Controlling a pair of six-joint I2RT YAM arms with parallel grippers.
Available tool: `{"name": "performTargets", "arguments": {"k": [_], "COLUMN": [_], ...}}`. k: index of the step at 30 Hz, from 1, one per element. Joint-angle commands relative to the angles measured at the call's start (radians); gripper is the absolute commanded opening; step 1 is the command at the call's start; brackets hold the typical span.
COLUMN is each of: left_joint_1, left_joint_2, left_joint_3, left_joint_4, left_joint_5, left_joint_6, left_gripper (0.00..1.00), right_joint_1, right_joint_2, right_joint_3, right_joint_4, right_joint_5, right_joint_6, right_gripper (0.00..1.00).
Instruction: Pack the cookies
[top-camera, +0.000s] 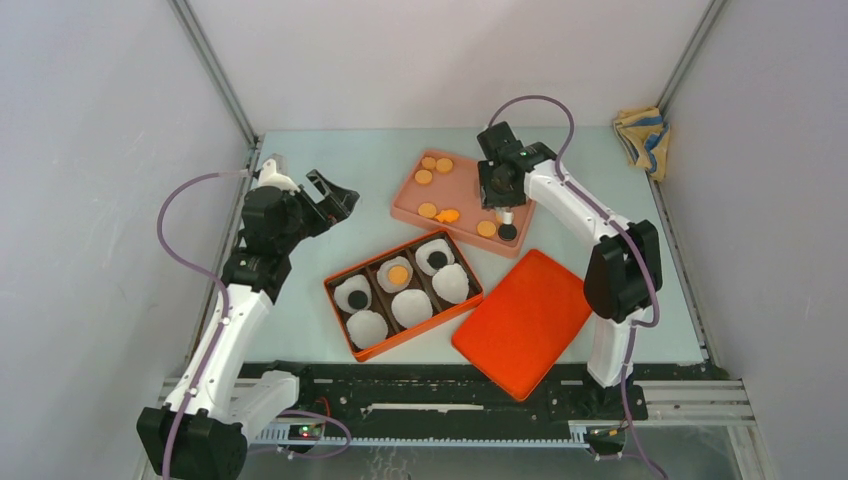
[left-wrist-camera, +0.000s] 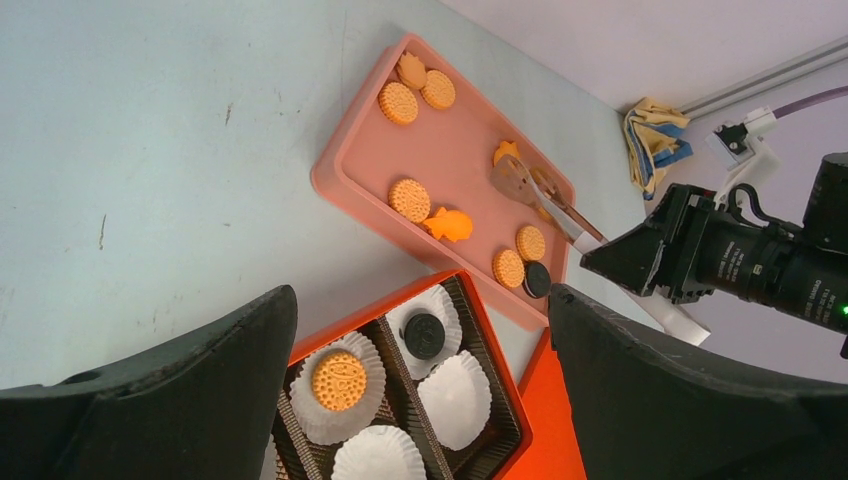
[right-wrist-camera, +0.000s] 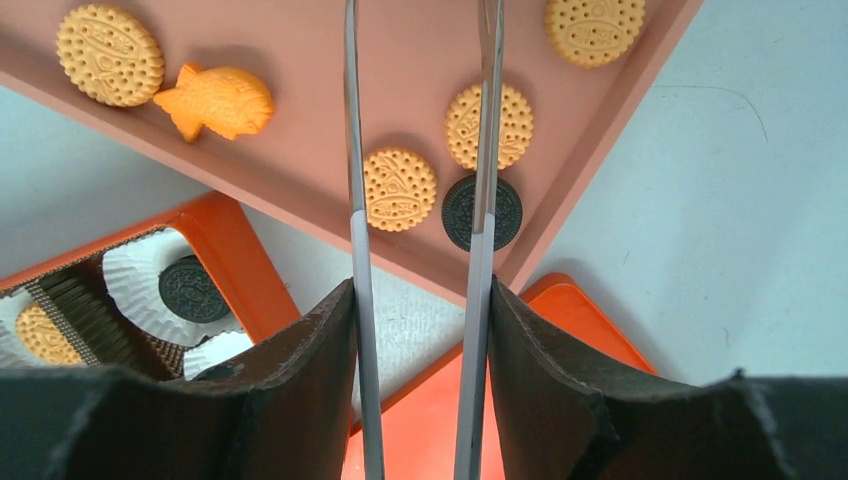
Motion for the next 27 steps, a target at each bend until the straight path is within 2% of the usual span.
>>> {"name": "performTargets", "arguments": {"k": [1,8,11,19,23,27], "left_joint_1": [0.007,0.007,0.006,0.009,0.009,0.009], "left_joint_2": [-0.004,-0.016,-0.023,-0.020,-0.035,-0.057], "left_joint_3": [0.020,0.012,0.009,0.003,0.000,0.014], "left_joint_4": [0.045,0.045,0.042,0.054,0.052,0.032], "left_joint_5": [0.024,0.025,0.020,0.043,0.044,0.023], "left_joint_6": [-0.009,-0.005,-0.001,-0.012,-0.017,-0.009], "left_gripper": [1.00,1.00,1.00,1.00,1.00,1.00], "right_joint_1": [-0.023,-0.031,-0.031,-0.028,0.008,0.059], "right_joint_2": [0.033,0.174,0.179,0.110,-0.004,-0.136], "right_joint_3": [0.104,0.253,0.248,0.182,0.100,0.023], "right_joint_4": [-0.006,-0.075,-0.098,-0.086,-0.005,-0.002], "right_joint_5": [-0.005,-0.005,0.001,0.023,-0.001,-0.034], "right_joint_6": [0.048,0.068,0.076,0.070,0.037,0.022], "right_gripper": [0.55,0.52,0.44,0.25,0.23,0.22]}}
